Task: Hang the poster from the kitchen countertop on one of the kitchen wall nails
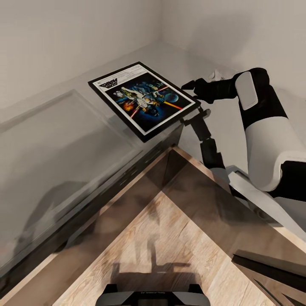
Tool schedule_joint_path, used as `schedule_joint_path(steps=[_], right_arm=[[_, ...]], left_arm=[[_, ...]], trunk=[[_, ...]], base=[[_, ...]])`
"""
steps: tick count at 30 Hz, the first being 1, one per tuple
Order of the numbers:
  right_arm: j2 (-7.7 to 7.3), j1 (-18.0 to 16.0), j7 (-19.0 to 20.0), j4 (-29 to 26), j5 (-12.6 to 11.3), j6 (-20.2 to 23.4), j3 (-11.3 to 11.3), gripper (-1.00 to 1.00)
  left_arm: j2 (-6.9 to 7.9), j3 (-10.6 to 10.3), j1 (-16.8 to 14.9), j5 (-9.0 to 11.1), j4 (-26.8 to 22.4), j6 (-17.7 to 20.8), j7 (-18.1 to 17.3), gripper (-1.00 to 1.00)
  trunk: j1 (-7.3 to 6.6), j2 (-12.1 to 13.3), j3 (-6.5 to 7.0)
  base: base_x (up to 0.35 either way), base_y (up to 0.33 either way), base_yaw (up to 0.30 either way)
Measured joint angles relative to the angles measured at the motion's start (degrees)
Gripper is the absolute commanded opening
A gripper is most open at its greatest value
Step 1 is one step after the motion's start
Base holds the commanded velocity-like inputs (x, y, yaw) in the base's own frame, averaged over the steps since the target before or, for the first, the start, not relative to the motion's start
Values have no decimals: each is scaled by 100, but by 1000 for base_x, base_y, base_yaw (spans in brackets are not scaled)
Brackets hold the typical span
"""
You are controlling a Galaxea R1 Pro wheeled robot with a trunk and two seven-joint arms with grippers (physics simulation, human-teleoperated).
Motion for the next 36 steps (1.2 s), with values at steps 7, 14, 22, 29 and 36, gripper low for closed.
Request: schedule_joint_path(steps=[7,14,22,29,36], right_arm=[[0,0,-1,0,7,-1,1,100],[-7,0,0,0,13,-1,0,100],[-9,0,-7,15,21,0,0,100],[-9,0,-10,18,24,0,1,100],[-15,-22,-16,20,37,11,-2,100]], left_arm=[[0,0,0,-2,0,4,0,100],[0,0,0,-1,0,2,0,100],[11,0,0,-1,0,8,-8,100],[13,5,0,0,0,9,-8,100],[15,3,0,1,0,8,-9,100]], trunk=[[0,0,0],[1,0,0],[0,0,0],[0,0,0],[0,0,0]], base=[[-9,0,0],[-42,0,0],[-138,0,0],[-17,0,0],[-2,0,0]])
